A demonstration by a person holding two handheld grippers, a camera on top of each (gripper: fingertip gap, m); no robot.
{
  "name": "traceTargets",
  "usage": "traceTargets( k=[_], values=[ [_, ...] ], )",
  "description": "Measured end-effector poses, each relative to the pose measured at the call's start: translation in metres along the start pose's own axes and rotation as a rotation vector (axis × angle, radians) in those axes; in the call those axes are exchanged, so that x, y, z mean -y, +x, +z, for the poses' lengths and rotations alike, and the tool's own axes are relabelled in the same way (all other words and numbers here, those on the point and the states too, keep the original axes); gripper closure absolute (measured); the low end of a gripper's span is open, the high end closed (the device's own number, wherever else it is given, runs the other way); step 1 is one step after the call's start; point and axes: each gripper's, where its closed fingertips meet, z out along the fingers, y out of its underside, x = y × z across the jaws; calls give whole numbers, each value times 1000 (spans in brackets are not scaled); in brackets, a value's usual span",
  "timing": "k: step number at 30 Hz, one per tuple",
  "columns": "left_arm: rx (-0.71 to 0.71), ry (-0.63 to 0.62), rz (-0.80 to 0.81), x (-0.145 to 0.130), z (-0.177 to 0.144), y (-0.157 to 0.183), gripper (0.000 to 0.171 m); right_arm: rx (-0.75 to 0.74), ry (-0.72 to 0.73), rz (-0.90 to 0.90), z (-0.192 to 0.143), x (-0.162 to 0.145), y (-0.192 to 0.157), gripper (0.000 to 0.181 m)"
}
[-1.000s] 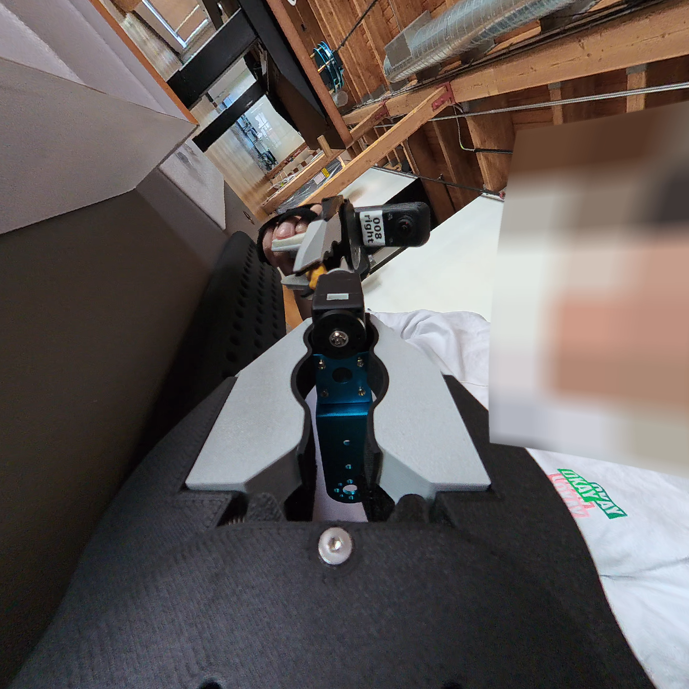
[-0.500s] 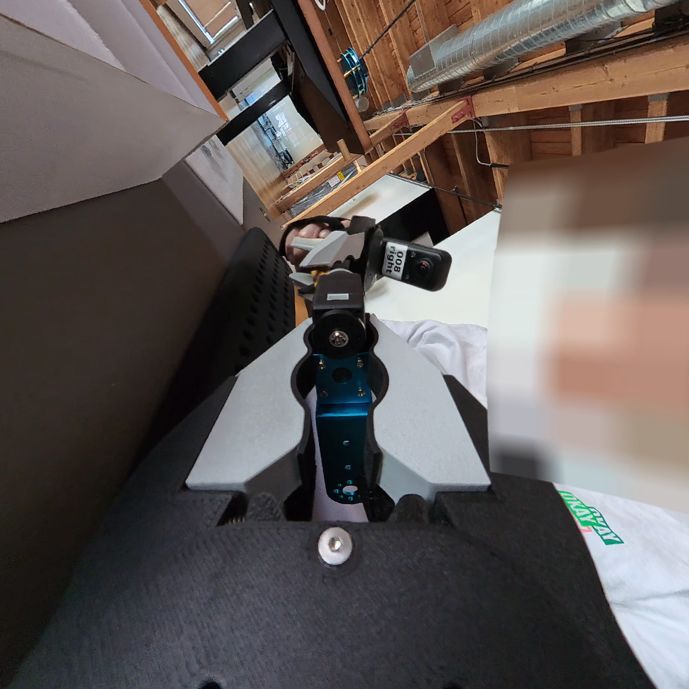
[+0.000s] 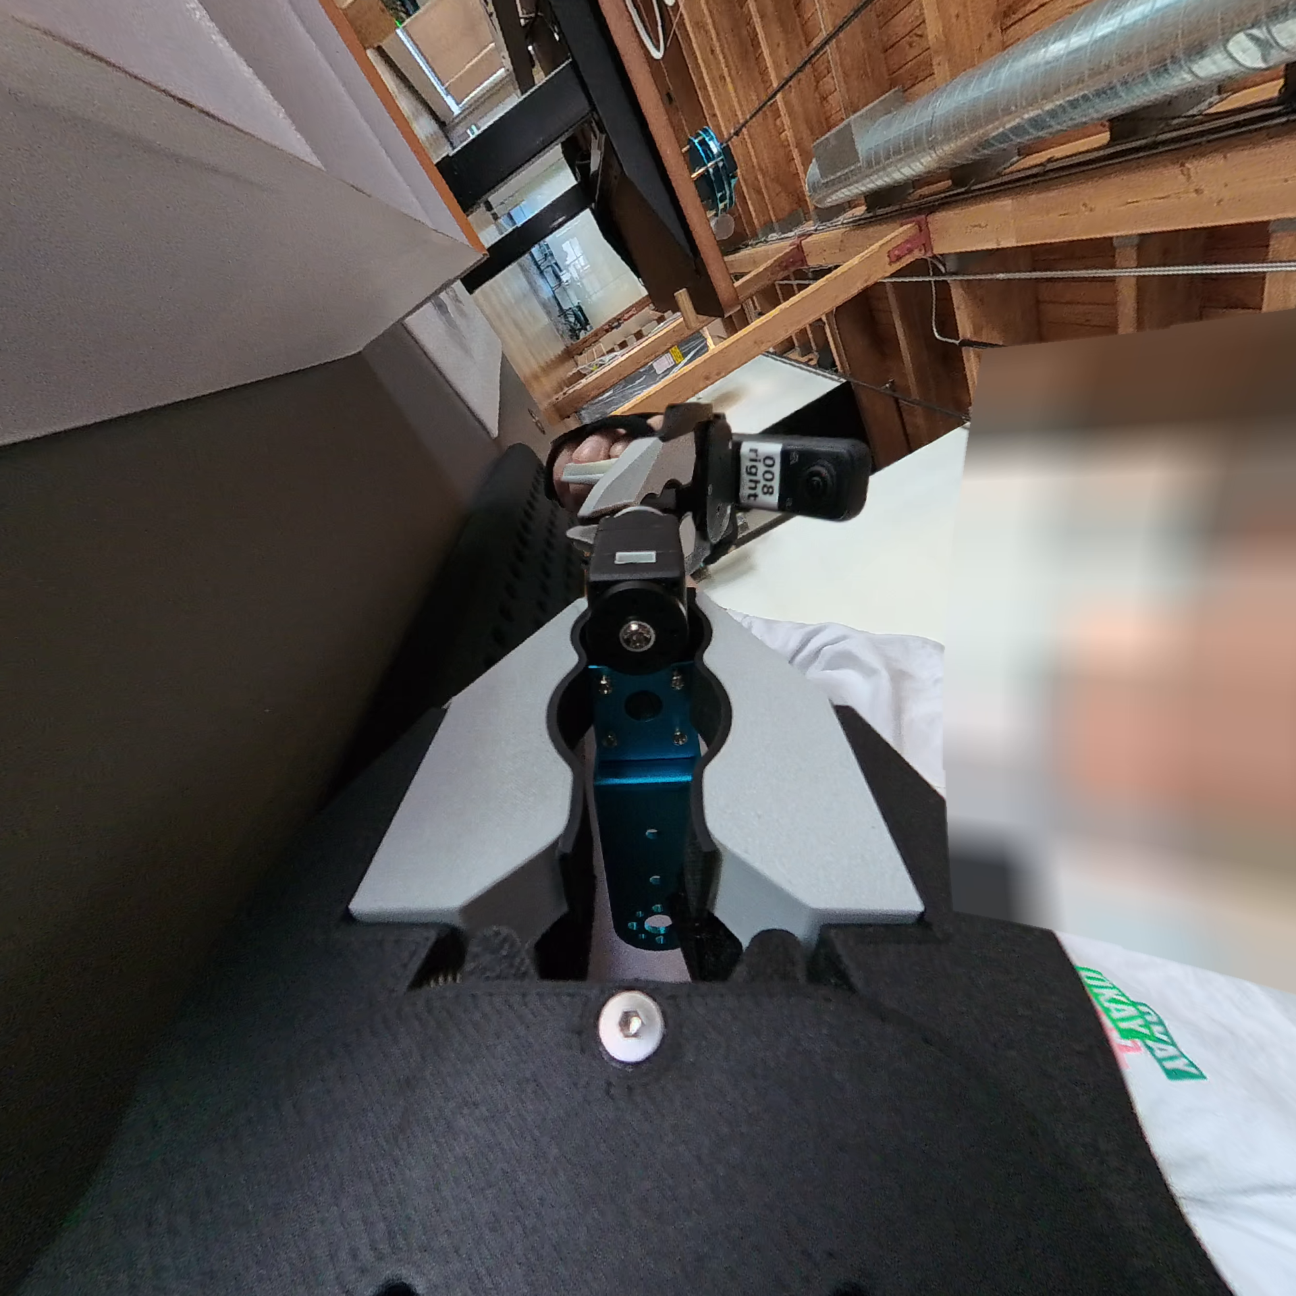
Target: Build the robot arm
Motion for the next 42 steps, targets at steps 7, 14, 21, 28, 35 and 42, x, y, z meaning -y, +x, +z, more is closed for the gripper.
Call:
traceTargets(
  k=[7, 14, 21, 28, 35, 42],
  values=[
    [25, -26, 19, -4, 3, -2, 151, 142, 25, 197, -1, -3, -4, 164],
    [35, -2, 11, 0, 1, -4, 151, 140, 18, 194, 1, -3, -1, 164],
    [40, 5, 16, 1, 0, -5, 151, 167, 6, 249, 1, -1, -1, 164],
    [55, 24, 53, 3, -1, -4, 150, 250, 6, 415, 2, -1, -3, 164],
    [74, 23, 95, 2, 0, -4, 151, 350, -5, 578, 2, -2, -8, 164],
    [89, 23, 126, 2, 0, -3, 150, 468, -11, 778, 1, -1, -11, 164]
  ],
)
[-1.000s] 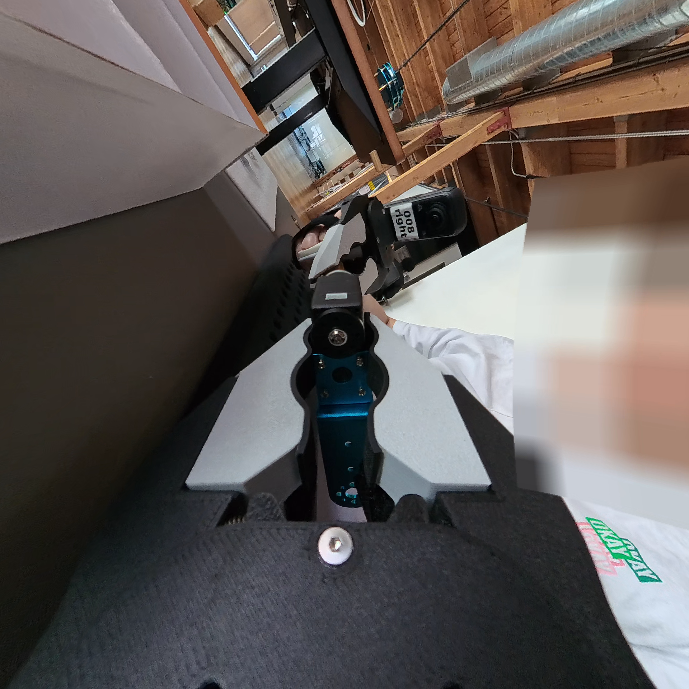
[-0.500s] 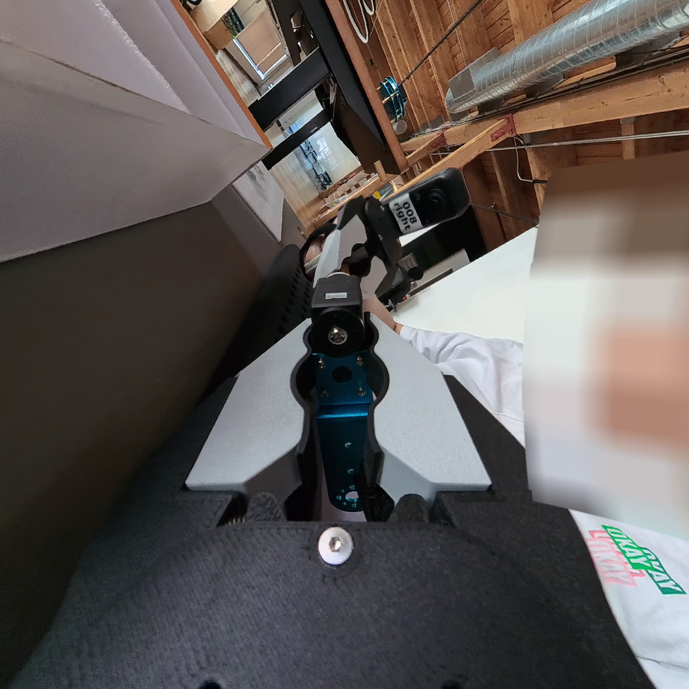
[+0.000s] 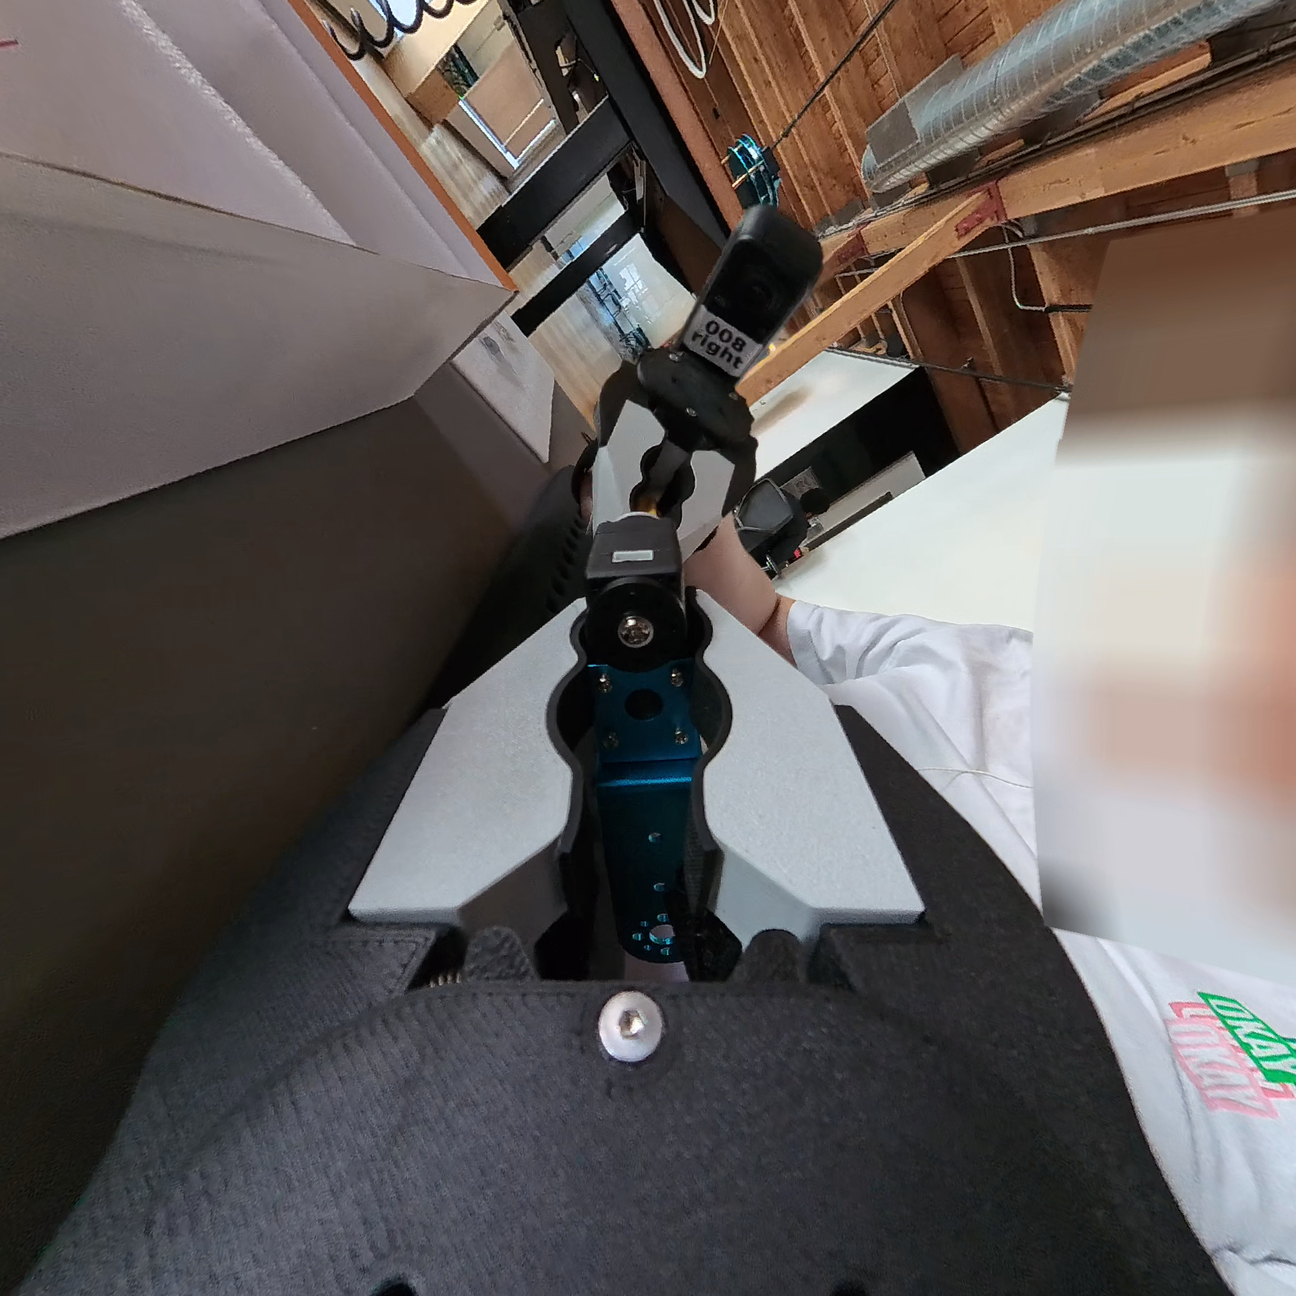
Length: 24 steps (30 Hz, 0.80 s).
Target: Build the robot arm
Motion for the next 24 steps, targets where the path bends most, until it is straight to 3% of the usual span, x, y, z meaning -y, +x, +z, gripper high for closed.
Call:
traceTargets(
  k=[24],
  values=[
    [3, -12, 125, -4, 2, 10, 150, 450, -34, 702, -4, 1, -18, 165]
  ],
)
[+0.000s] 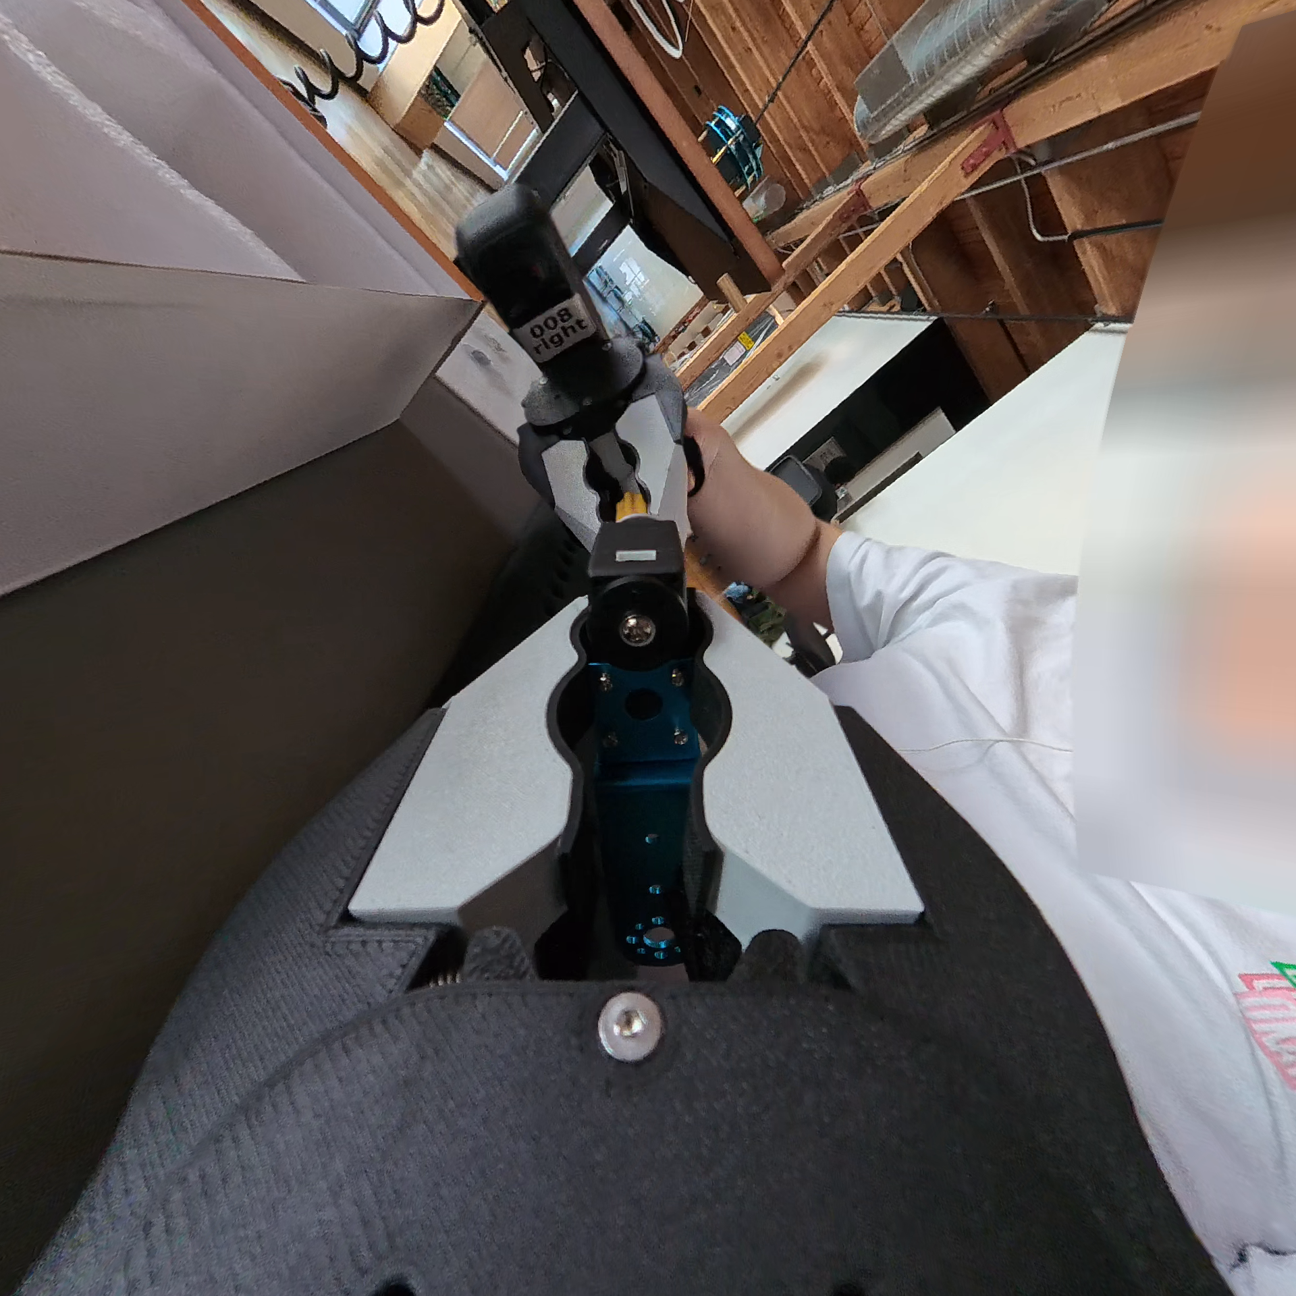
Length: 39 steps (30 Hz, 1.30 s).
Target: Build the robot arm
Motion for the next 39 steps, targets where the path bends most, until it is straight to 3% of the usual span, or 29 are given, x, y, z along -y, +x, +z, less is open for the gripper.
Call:
traceTargets(
  k=[3, 5, 11, 14, 19, 28, 35, 39],
  values=[
    [18, -13, 11, -2, 1, -1, 150, 5, -4, 47, -1, -1, 2, 165],
    [6, -3, -16, -1, 1, -2, 150, -38, 7, -24, -1, 2, 2, 165],
    [-43, 49, -93, 8, -6, -2, 150, -321, 15, -561, -1, 15, 1, 165],
    [-48, 46, -103, 8, -6, -2, 150, -450, -3, -728, -3, 17, 1, 164],
    [-24, 39, -69, 7, -5, -3, 150, -439, 11, -616, -2, 14, 2, 164],
    [-16, 57, 18, 8, -6, 3, 150, -193, 130, -286, 2, 13, -1, 165],
    [25, 57, 49, 8, -4, 0, 150, -74, 141, -80, 2, 12, 2, 165],
    [6, 75, -17, 11, -5, -3, 150, -101, 151, -164, 1, 14, 1, 165]
  ],
)
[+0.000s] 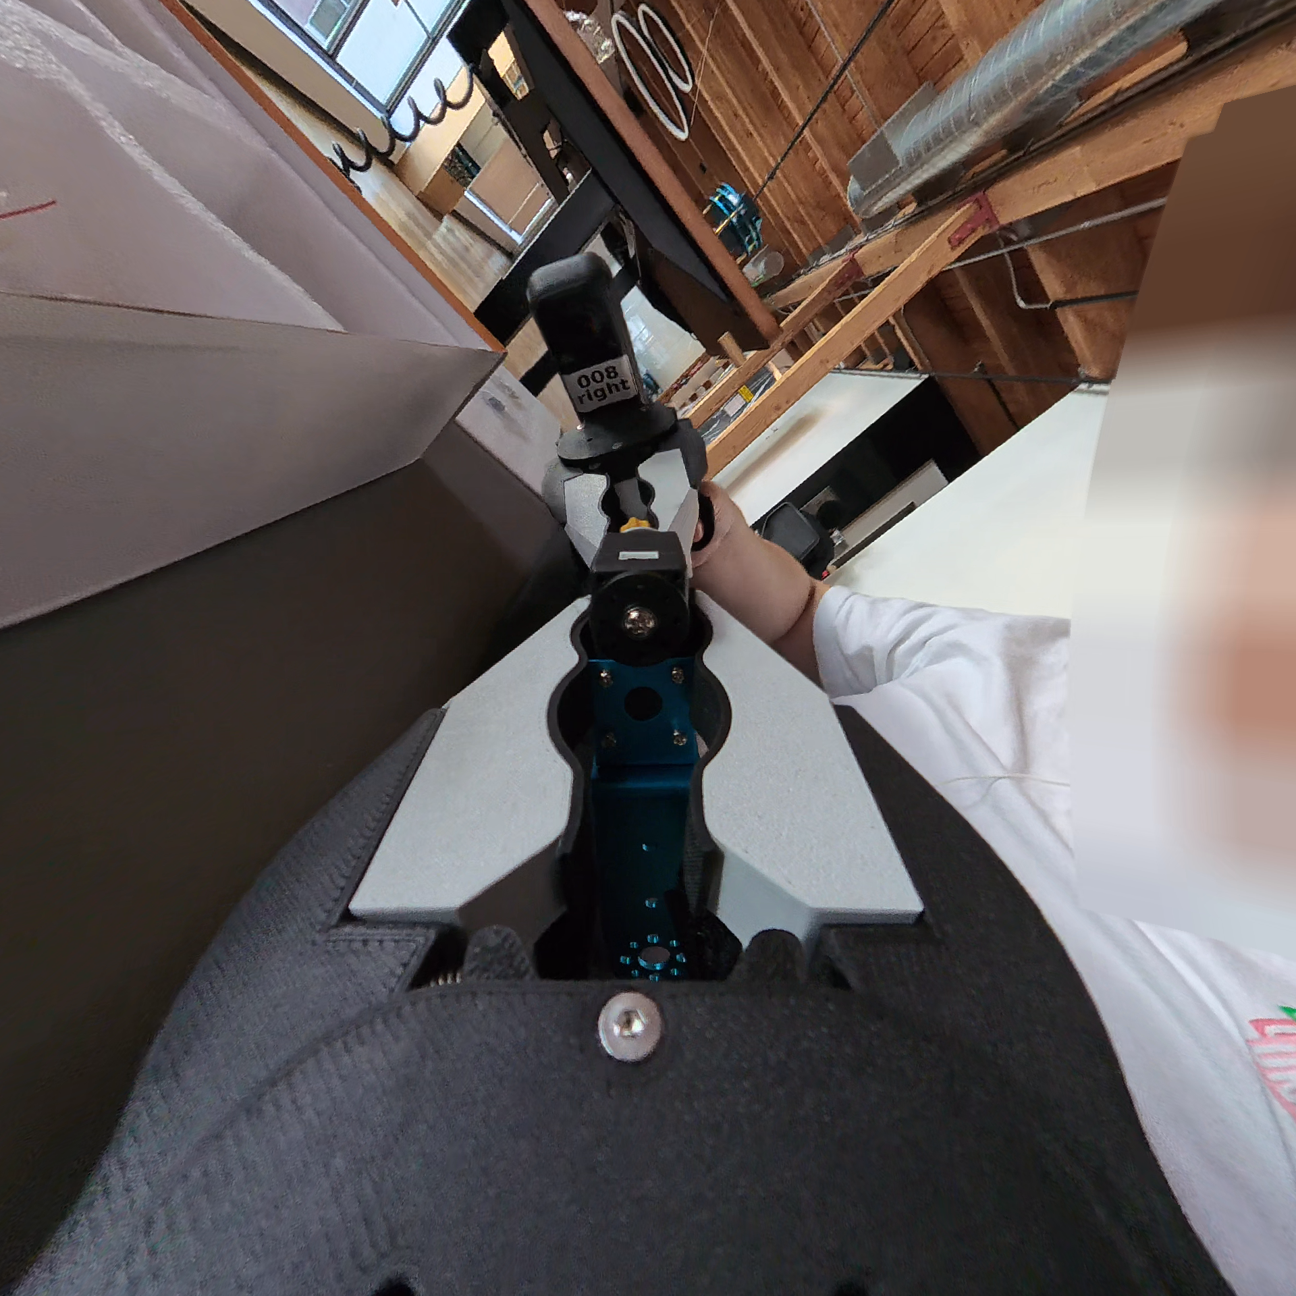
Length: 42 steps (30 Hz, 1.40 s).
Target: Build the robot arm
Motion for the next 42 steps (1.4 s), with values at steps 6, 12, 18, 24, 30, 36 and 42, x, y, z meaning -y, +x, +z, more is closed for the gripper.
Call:
traceTargets(
  k=[6, 12, 18, 24, 30, 36, 42],
  values=[
    [-80, 71, -124, 11, -9, 1, 150, -138, 63, -519, -10, 15, -16, 164],
    [-79, 59, -224, 10, -8, -8, 150, -474, 69, -1254, -11, 21, -9, 164],
    [-58, 40, -275, 8, -7, -15, 150, -668, 92, -1495, -11, 26, 0, 164],
    [-60, 26, -281, 6, -5, -15, 150, -736, 31, -1588, -3, 18, 8, 164],
    [-59, 15, -275, 4, -5, -15, 151, -729, 36, -1572, -3, 18, 8, 165],
    [-55, 10, -269, 3, -4, -15, 151, -723, 35, -1569, -2, 17, 7, 164],
    [-59, 10, -270, 3, -4, -14, 150, -720, 26, -1553, -3, 15, 9, 164]
  ],
)
